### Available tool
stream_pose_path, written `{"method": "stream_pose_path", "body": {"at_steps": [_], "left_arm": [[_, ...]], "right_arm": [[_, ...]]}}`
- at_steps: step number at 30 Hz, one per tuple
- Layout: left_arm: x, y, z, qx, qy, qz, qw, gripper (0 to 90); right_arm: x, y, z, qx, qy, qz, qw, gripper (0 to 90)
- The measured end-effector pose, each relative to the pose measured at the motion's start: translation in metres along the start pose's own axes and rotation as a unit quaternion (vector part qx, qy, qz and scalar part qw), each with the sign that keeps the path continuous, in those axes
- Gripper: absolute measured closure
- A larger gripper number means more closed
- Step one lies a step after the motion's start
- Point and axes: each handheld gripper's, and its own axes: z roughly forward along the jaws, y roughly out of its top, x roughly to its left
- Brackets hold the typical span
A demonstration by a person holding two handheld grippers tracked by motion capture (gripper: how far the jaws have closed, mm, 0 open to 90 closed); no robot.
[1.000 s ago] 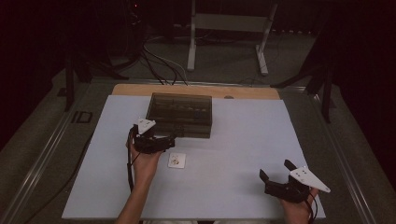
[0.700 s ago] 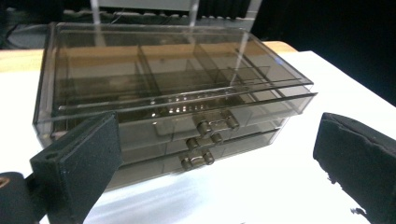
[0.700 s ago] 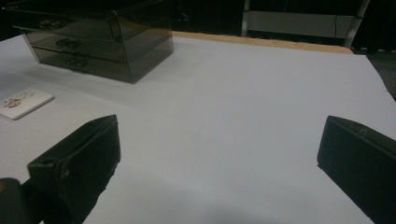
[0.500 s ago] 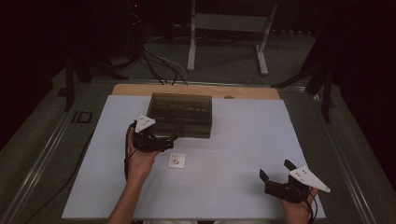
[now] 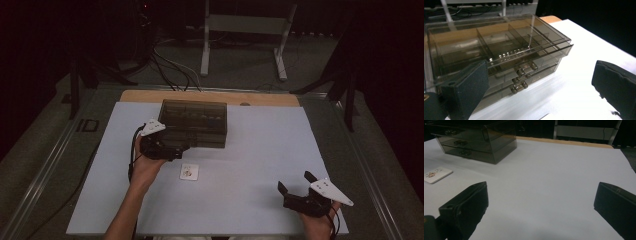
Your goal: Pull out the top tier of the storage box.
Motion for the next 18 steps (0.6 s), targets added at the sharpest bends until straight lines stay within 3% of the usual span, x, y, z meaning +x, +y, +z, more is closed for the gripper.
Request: {"method": "stream_pose_path", "body": {"at_steps": [4, 8, 18], "left_arm": [[0.0, 0.005, 0.001, 0.013, -0.025, 0.035, 0.999, 2.6], [-0.001, 0.01, 0.004, 0.034, -0.04, 0.078, 0.9956, 2.6], [0.004, 0.013, 0.017, 0.051, -0.05, 0.124, 0.9897, 2.7]], "right_arm": [[0.0, 0.0, 0.0, 0.0, -0.001, 0.001, 1.0, 0.0], [0.0, 0.0, 0.0, 0.0, 0.0, 0.001, 1.0, 0.0], [0.0, 0.0, 0.0, 0.001, 0.0, 0.0, 1.0, 0.0]]}}
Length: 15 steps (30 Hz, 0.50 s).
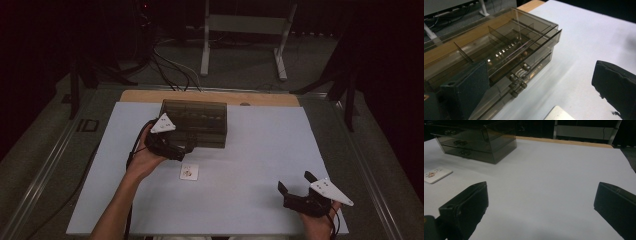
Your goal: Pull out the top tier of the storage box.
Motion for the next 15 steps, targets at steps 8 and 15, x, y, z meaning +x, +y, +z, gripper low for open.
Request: {"method": "stream_pose_path", "body": {"at_steps": [8, 15], "left_arm": [[0.002, 0.001, 0.014, 0.023, -0.004, 0.015, 0.9996, 2.7], [0.0, 0.0, 0.028, 0.042, -0.005, 0.024, 0.9988, 2.7]], "right_arm": [[0.0, 0.0, 0.0, 0.0, 0.0, 0.0, 1.0, 0.0], [0.0, 0.0, 0.0, -0.001, 0.001, 0.0, 1.0, 0.0]]}}
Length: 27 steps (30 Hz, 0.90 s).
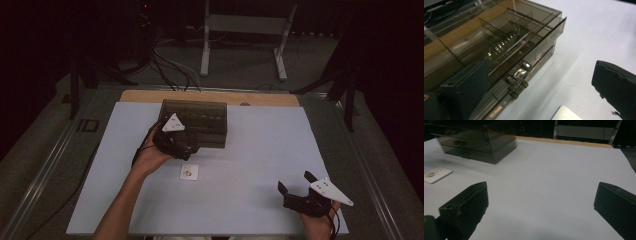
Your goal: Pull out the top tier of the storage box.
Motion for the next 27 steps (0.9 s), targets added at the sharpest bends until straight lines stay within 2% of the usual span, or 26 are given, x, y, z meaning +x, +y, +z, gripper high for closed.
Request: {"method": "stream_pose_path", "body": {"at_steps": [6, 12, 17, 22, 27], "left_arm": [[0.0, -0.001, 0.008, 0.012, 0.005, 0.009, 0.9999, 2.7], [0.0, -0.001, 0.007, 0.016, 0.002, 0.011, 0.9998, 2.7], [-0.002, 0.0, 0.003, 0.028, -0.009, 0.013, 0.9995, 2.7], [-0.004, -0.001, -0.004, 0.043, -0.034, 0.021, 0.9983, 3.1], [-0.004, 0.002, -0.001, 0.048, -0.033, 0.024, 0.998, 3.1]], "right_arm": [[0.0, 0.0, 0.0, 0.0, 0.0, -0.001, 1.0, 0.0], [0.0, 0.0, 0.0, 0.0, 0.0, -0.001, 1.0, 0.0], [0.0, 0.0, 0.0, 0.0, 0.0, 0.0, 1.0, 0.0], [-0.001, 0.0, 0.0, -0.001, 0.0, 0.0, 1.0, 0.0], [0.001, 0.0, 0.002, 0.002, 0.001, -0.003, 1.0, 0.0]]}}
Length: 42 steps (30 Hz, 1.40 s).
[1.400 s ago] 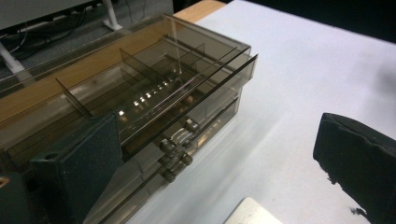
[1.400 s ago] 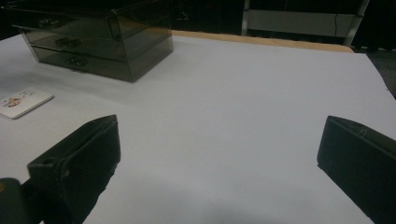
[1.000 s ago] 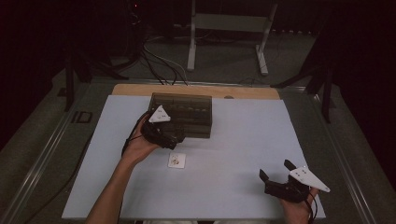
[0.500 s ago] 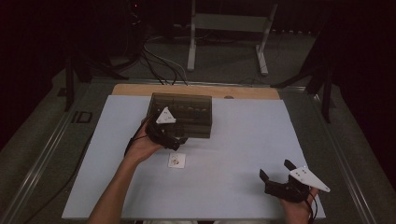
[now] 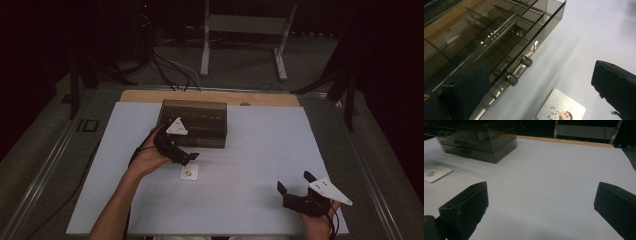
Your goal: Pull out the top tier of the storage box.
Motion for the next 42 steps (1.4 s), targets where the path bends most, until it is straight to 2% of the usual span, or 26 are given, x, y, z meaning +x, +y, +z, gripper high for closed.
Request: {"method": "stream_pose_path", "body": {"at_steps": [4, 12, 24, 27, 29, 32, 36, 39, 42], "left_arm": [[0.002, 0.002, 0.008, 0.0, 0.0, -0.005, 1.0, 3.1], [0.002, 0.0, 0.025, 0.024, 0.004, -0.004, 0.9997, 3.1], [0.003, 0.001, 0.024, 0.036, 0.016, -0.017, 0.9991, 7.3], [0.003, 0.001, 0.025, 0.037, 0.04, -0.016, 0.9984, 16.2], [0.003, 0.001, 0.025, 0.039, 0.042, -0.018, 0.9982, 18.1], [0.001, 0.001, 0.027, 0.042, 0.069, -0.005, 0.9967, 28.3], [0.003, 0.001, 0.025, 0.043, 0.081, -0.005, 0.9958, 37.4], [0.006, 0.001, 0.023, 0.04, 0.083, -0.012, 0.9956, 45.6], [0.006, 0.001, 0.023, 0.04, 0.082, -0.016, 0.9957, 46.1]], "right_arm": [[0.0, 0.0, 0.0, 0.0, -0.001, 0.001, 1.0, 0.0], [-0.001, 0.0, -0.001, -0.002, -0.001, 0.001, 1.0, 0.0], [-0.001, 0.0, -0.002, -0.002, -0.001, 0.001, 1.0, 0.0], [-0.002, 0.0, -0.001, -0.002, -0.002, 0.002, 1.0, 0.0], [-0.001, 0.0, -0.001, -0.002, -0.002, 0.003, 1.0, 0.0], [-0.001, 0.0, -0.001, -0.001, -0.002, 0.002, 1.0, 0.0], [-0.002, 0.0, -0.001, -0.002, -0.002, 0.003, 1.0, 0.0], [-0.002, 0.0, -0.001, -0.002, -0.002, 0.004, 1.0, 0.0], [-0.002, 0.0, -0.001, -0.002, -0.002, 0.003, 1.0, 0.0]]}}
